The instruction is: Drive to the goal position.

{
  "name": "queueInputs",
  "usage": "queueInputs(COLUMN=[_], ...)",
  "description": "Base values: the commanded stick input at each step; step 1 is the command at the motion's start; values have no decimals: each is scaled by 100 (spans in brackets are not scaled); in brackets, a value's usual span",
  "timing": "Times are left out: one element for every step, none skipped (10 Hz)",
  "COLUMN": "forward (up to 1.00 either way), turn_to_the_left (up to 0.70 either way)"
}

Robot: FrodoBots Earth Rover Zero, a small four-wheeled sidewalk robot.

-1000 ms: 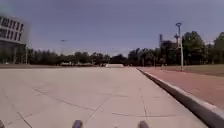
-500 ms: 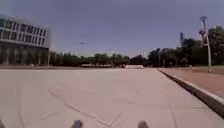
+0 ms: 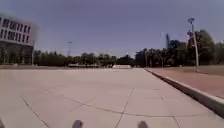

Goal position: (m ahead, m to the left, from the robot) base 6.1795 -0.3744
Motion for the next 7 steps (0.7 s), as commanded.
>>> queueInputs(forward=[85, 85, 85, 85, 85, 85, 85], turn_to_the_left=[0, -26, -34, -29, -18, -7, 0])
